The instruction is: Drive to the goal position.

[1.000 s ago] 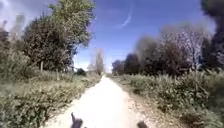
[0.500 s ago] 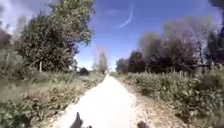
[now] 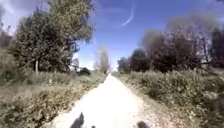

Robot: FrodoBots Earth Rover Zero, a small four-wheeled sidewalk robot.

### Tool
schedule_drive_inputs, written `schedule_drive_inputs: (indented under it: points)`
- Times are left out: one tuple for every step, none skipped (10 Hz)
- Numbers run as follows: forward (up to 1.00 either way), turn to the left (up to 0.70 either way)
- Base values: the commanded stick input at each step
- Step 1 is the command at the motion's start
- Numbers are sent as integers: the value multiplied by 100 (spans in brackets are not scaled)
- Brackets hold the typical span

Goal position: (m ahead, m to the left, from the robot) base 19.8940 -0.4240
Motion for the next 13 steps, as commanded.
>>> schedule_drive_inputs:
  points:
    - [70, 0]
    - [70, 0]
    - [70, -35]
    - [70, -35]
    - [70, -35]
    - [70, -9]
    - [70, 0]
    - [70, 0]
    - [70, 0]
    - [70, 0]
    - [70, 0]
    - [70, 0]
    - [70, 0]
